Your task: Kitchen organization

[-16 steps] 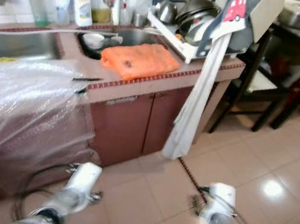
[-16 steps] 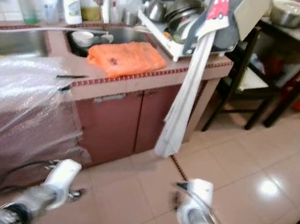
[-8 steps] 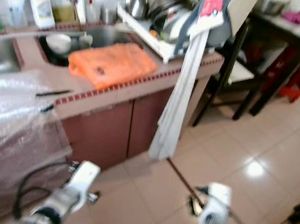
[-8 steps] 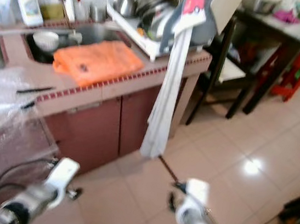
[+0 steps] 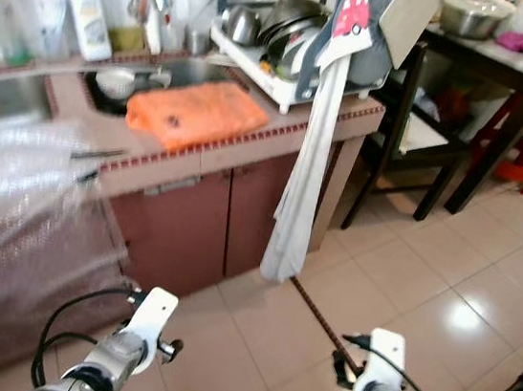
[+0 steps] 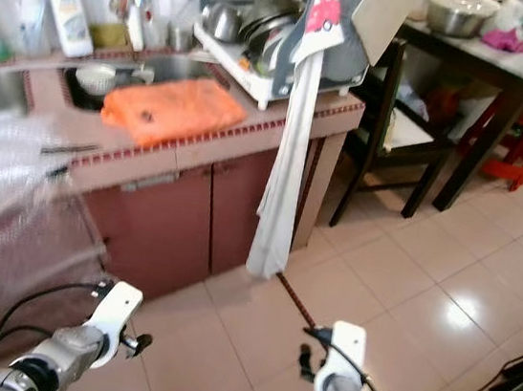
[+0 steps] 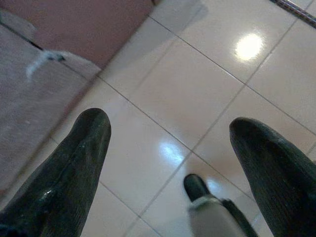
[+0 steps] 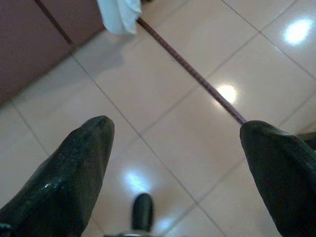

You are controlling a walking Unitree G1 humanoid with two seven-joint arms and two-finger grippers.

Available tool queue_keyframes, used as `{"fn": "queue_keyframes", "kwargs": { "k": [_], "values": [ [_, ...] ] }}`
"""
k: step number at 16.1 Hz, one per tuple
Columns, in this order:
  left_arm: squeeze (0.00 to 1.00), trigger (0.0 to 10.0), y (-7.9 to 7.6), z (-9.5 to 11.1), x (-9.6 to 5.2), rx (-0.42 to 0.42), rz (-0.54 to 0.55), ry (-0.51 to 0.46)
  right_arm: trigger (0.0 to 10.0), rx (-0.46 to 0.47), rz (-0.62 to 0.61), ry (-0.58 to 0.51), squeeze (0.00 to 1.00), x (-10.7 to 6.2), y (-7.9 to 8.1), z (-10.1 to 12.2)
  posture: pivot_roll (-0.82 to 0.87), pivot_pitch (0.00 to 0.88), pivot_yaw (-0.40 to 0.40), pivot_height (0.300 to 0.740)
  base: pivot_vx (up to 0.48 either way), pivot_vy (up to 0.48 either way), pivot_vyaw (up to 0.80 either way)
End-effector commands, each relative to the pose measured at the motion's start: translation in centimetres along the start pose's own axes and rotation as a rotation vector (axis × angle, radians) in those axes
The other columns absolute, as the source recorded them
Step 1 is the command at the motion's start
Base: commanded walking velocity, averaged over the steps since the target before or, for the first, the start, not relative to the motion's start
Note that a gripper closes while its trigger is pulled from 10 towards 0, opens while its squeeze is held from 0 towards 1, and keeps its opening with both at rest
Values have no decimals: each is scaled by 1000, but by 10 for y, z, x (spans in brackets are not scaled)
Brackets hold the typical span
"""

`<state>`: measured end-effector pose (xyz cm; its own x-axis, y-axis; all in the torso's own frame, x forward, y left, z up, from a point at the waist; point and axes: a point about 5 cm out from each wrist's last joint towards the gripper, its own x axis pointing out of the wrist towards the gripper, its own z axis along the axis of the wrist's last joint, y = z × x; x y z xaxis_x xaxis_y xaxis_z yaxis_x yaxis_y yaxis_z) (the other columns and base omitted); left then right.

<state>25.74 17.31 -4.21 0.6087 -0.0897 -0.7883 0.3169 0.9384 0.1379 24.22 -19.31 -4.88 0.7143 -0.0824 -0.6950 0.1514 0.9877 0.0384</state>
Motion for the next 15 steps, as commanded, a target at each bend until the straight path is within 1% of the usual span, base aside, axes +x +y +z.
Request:
{"fn": "queue_keyframes", "kwargs": {
  "k": [1,3,8,11,13,15],
  "values": [
    [0,10000,4,-5,-1,-1,14,18,10000,4,5,5,0,0,5,0,-63,34,1,740,0,-480,0],
    [0,10000,4,-5,-1,-2,14,18,10000,6,3,3,0,0,4,0,-64,34,3,740,0,-315,0],
    [0,10000,4,-5,-1,-18,26,19,10000,12,-4,1,0,1,3,1,-59,34,-3,740,0,0,0],
    [0,10000,8,-7,-1,-23,54,29,10000,59,-23,9,0,0,-1,0,-50,29,-8,740,0,0,0],
    [0,10000,8,-13,-2,-19,47,53,10000,47,-23,23,0,0,-1,-2,-51,29,-10,740,0,0,-659],
    [0,10000,8,-16,-2,-32,45,66,10000,39,-18,23,0,0,0,-2,-52,30,-13,740,0,0,-772]
  ]
}}
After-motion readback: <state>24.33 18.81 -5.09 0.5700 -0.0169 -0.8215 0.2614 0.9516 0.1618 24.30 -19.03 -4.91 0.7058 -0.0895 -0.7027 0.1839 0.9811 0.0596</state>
